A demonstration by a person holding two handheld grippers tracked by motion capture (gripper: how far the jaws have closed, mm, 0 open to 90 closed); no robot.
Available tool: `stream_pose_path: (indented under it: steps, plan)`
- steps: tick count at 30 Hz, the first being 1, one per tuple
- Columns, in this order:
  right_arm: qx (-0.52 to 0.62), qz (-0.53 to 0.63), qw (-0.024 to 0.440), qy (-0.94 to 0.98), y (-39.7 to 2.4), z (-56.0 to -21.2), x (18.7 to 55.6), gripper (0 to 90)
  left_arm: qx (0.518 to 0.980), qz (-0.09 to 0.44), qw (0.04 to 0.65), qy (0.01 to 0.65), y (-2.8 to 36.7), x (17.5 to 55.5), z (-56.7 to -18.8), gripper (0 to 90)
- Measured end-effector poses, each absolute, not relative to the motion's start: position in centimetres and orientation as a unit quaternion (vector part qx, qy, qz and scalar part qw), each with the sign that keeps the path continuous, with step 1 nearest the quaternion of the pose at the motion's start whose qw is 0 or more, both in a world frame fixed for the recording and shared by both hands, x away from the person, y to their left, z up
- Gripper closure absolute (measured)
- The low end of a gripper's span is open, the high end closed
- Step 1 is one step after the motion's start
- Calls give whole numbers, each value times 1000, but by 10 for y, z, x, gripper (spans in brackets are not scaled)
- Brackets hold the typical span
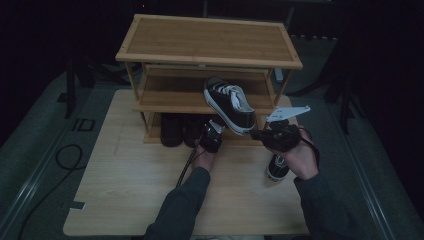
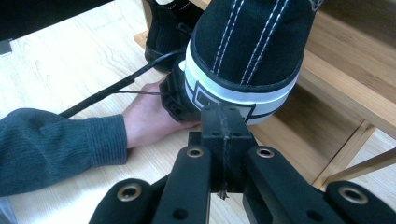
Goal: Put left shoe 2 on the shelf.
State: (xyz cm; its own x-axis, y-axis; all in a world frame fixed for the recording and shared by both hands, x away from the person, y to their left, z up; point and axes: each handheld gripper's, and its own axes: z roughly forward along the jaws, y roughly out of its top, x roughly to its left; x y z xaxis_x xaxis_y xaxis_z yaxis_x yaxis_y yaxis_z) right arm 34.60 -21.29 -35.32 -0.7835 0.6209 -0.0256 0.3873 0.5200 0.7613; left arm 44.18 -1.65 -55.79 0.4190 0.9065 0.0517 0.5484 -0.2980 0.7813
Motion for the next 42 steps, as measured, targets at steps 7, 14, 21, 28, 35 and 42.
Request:
stream_pose_path:
  steps: [7, 14, 21, 28, 35, 42]
  plan:
    - [294, 395, 146, 858, -212, -354, 346, 900, 765, 243, 356, 479, -15, 444, -558, 900]
    - [290, 398, 141, 859, -208, -354, 346, 900, 766, 243, 355, 478, -15, 445, -558, 900]
    - [275, 403, 129, 863, -196, -354, 346, 900, 766, 247, 352, 477, -16, 444, -558, 900]
    - [259, 408, 117, 868, -182, -354, 347, 900, 765, 247, 352, 480, -17, 444, -558, 900]
    - [249, 415, 103, 869, -173, -354, 350, 900, 768, 247, 347, 478, -16, 444, -558, 900]
    - [240, 419, 94, 870, -160, -356, 353, 900, 763, 246, 352, 483, -17, 444, -558, 900]
